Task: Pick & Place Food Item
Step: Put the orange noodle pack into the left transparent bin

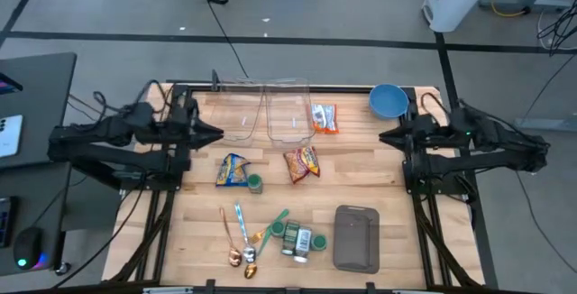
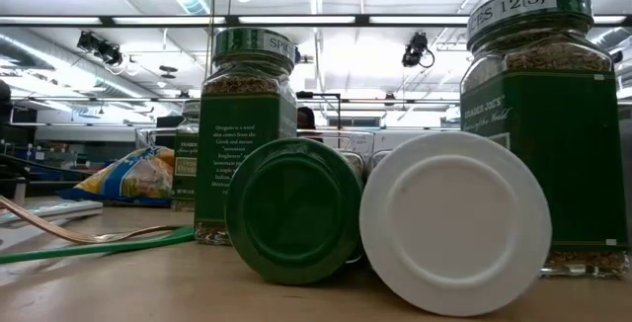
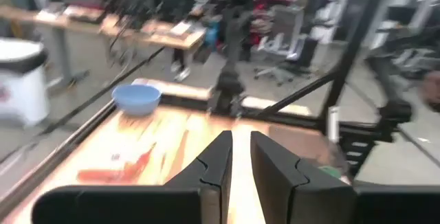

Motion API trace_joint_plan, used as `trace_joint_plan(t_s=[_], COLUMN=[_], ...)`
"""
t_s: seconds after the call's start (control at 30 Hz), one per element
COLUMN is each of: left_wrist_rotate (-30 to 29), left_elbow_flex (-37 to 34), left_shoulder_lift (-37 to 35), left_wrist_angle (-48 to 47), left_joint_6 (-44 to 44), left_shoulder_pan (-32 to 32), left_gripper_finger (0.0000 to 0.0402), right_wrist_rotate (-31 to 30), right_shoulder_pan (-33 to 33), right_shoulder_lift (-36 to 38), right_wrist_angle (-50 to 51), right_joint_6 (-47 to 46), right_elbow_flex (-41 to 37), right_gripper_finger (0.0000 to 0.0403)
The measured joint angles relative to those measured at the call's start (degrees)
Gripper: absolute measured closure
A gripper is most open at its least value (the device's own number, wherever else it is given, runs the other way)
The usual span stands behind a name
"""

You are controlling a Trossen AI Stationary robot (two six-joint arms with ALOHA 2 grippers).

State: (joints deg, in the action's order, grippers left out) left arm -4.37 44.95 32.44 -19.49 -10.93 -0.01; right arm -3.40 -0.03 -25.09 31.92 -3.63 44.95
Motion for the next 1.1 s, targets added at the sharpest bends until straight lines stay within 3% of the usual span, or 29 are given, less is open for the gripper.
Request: trace_joint_plan(t_s=[0.07,0.2,0.4,0.57,0.7,0.9,1.1], left_wrist_rotate=[-2.07,-1.97,-2.72,-0.4,-0.45,-0.47,-1.82], left_elbow_flex=[0.0,0.0,0.12,0.21,0.22,0.22,0.22], left_shoulder_lift=[3.13,8.96,15.55,17.88,18.57,19.54,21.22], left_wrist_angle=[0.79,1.53,2.17,4.37,3.4,1.6,-1.09], left_joint_6=[-0.85,6.84,8.6,7.55,9.1,9.09,9.58], left_shoulder_pan=[0.0,-0.05,0.04,-0.1,-0.37,-0.37,-0.37], left_gripper_finger=[0.033,0.0321,0.0324,0.0315,0.0279,0.0192,0.0153], right_wrist_rotate=[0.0,0.02,-0.96,-5.88,-9.54,-15.2,-17.35], right_shoulder_pan=[0.0,0.0,0.0,0.0,0.0,-0.21,-2.32], right_shoulder_lift=[-1.38,-4.71,-9.79,-14.44,-18.33,-23.77,-28.91], right_wrist_angle=[1.41,2.47,2.18,2.19,1.37,-1.25,-3.22], right_joint_6=[0.0,1.23,2.51,3.56,4.62,6.32,9.42], right_elbow_flex=[0.0,0.0,0.0,0.0,0.0,0.0,0.0], right_gripper_finger=[0.0321,0.0292,0.0286,0.0278,0.0236,0.0158,0.0145])
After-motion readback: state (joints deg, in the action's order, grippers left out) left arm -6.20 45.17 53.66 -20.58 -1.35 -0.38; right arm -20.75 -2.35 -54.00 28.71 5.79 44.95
